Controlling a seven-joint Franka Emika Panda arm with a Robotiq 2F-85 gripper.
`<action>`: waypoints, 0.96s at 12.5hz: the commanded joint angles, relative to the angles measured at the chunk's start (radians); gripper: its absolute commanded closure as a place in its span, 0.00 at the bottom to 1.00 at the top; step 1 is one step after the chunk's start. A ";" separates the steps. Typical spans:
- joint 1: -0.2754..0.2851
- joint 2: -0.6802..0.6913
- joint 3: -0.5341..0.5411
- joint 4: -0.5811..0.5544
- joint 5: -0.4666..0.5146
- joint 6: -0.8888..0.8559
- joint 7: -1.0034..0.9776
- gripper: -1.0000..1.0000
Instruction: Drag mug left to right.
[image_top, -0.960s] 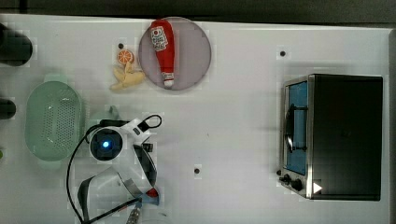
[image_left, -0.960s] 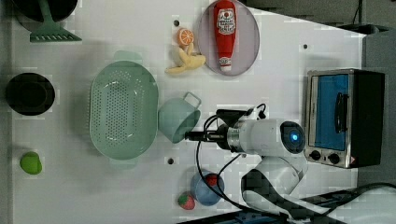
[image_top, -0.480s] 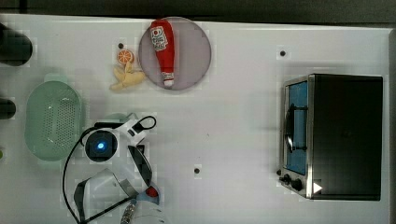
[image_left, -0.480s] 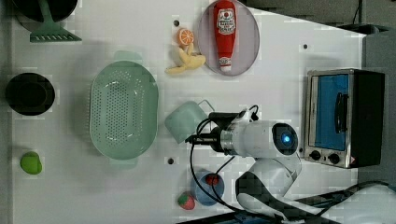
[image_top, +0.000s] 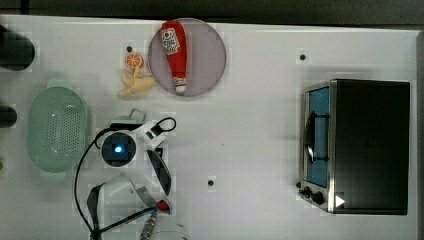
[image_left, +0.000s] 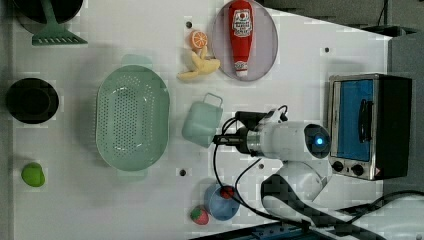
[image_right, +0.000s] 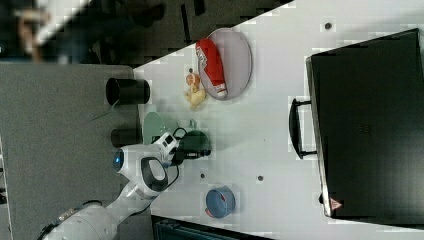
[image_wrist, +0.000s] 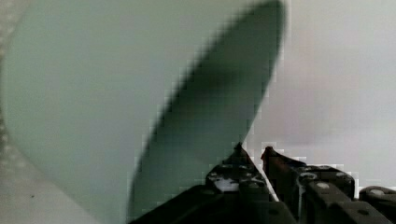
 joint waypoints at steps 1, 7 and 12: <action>-0.046 -0.020 -0.032 0.004 -0.002 -0.003 -0.096 0.83; -0.118 -0.037 -0.042 -0.022 -0.002 -0.002 -0.150 0.83; -0.184 -0.045 -0.050 -0.029 -0.002 -0.005 -0.289 0.83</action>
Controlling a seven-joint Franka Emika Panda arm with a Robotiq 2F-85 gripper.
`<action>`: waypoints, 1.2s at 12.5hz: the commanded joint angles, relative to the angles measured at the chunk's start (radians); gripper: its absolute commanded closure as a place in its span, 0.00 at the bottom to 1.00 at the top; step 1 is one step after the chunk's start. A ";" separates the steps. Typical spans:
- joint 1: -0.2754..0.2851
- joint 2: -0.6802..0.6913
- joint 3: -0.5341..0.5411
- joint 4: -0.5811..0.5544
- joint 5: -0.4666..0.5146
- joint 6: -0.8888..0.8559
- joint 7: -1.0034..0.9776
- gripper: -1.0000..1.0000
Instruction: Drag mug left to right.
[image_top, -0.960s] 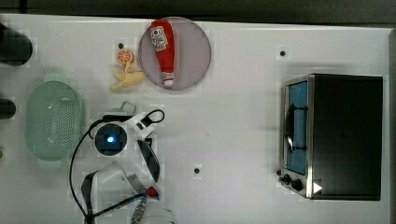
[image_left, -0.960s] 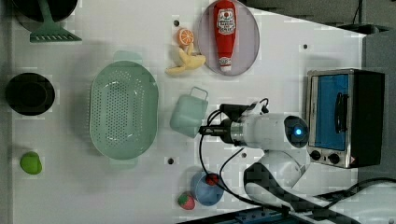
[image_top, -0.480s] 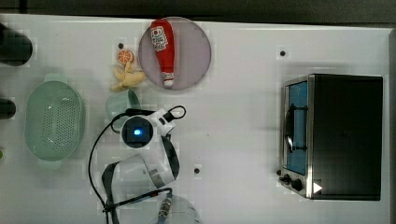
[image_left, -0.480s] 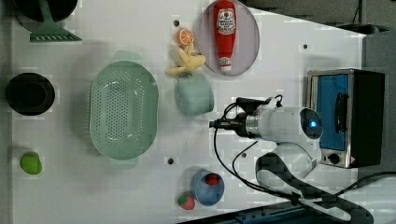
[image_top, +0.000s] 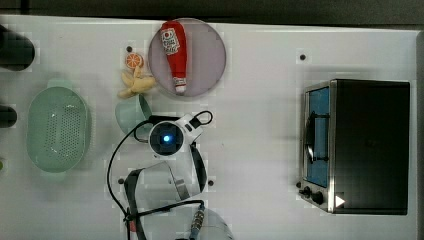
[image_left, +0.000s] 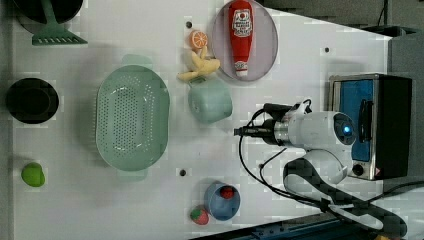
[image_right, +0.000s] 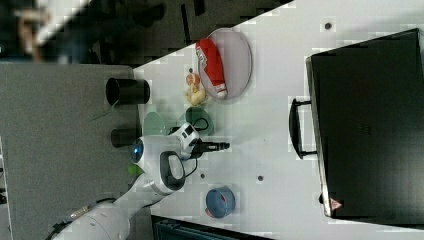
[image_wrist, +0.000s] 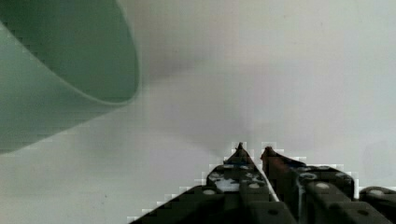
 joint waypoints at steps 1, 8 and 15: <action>-0.055 -0.036 0.000 -0.003 0.001 -0.005 -0.119 0.83; -0.152 -0.050 -0.014 -0.011 0.001 -0.010 -0.189 0.83; -0.192 -0.058 -0.076 -0.009 0.001 -0.011 -0.322 0.83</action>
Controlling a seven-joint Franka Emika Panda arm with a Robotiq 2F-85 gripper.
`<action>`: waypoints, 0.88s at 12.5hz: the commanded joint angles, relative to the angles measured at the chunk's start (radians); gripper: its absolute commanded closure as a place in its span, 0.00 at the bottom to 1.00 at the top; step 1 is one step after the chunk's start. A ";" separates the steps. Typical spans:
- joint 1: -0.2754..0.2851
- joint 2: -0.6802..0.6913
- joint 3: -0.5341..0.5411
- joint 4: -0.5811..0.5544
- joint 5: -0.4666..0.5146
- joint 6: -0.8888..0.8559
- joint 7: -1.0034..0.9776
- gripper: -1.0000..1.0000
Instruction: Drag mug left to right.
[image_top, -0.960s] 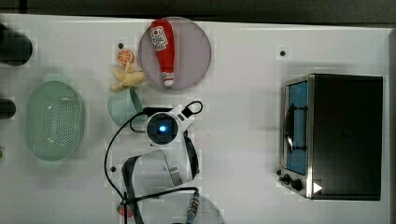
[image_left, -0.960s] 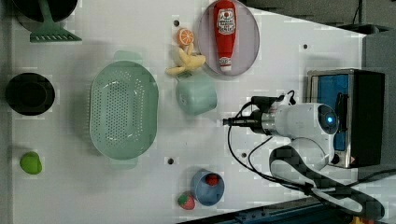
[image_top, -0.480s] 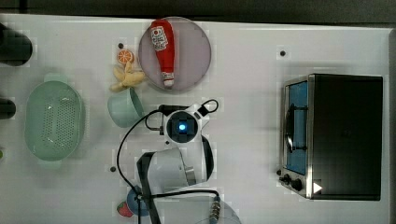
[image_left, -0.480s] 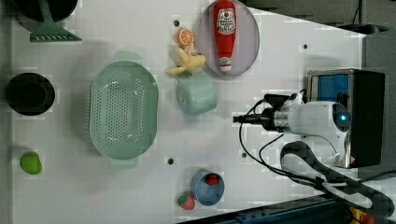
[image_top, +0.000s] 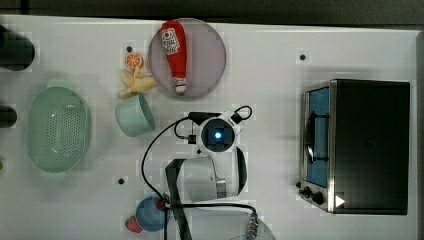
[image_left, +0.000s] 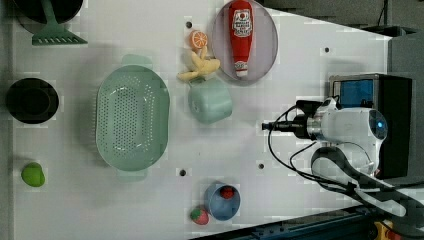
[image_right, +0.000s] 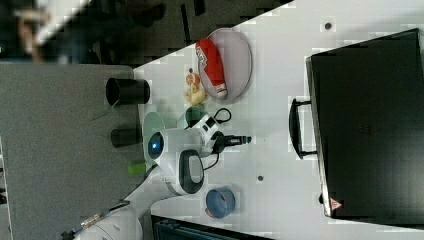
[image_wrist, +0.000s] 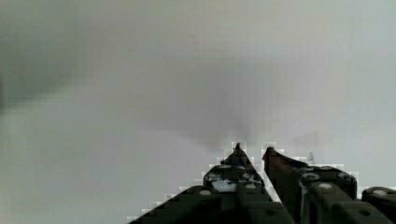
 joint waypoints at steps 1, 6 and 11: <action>-0.023 -0.026 -0.036 0.006 0.005 -0.001 -0.094 0.83; -0.031 -0.027 -0.109 0.021 0.005 -0.002 -0.183 0.83; -0.034 -0.026 -0.200 0.042 0.005 -0.001 -0.268 0.83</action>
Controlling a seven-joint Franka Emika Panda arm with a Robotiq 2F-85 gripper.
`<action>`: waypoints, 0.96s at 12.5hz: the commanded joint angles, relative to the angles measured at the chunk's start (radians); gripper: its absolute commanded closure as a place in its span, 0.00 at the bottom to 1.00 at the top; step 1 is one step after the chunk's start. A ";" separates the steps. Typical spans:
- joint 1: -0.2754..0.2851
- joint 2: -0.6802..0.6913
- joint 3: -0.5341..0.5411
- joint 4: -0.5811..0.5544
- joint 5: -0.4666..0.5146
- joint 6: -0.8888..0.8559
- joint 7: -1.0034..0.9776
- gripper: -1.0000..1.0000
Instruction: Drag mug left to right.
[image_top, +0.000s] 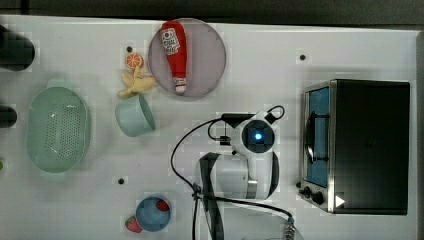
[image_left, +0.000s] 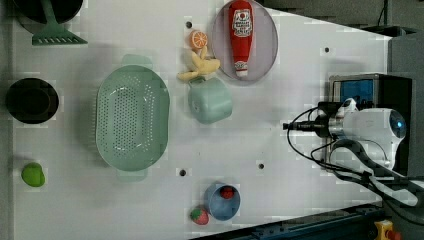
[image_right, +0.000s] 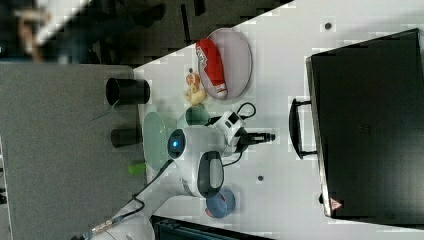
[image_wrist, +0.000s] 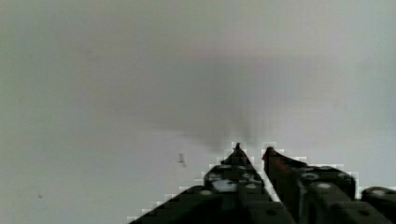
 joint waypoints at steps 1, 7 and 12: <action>-0.010 -0.024 -0.064 0.022 -0.004 0.002 -0.075 0.83; -0.007 -0.095 -0.049 0.074 0.000 -0.017 -0.064 0.24; 0.004 -0.360 0.095 0.233 0.081 -0.369 0.394 0.00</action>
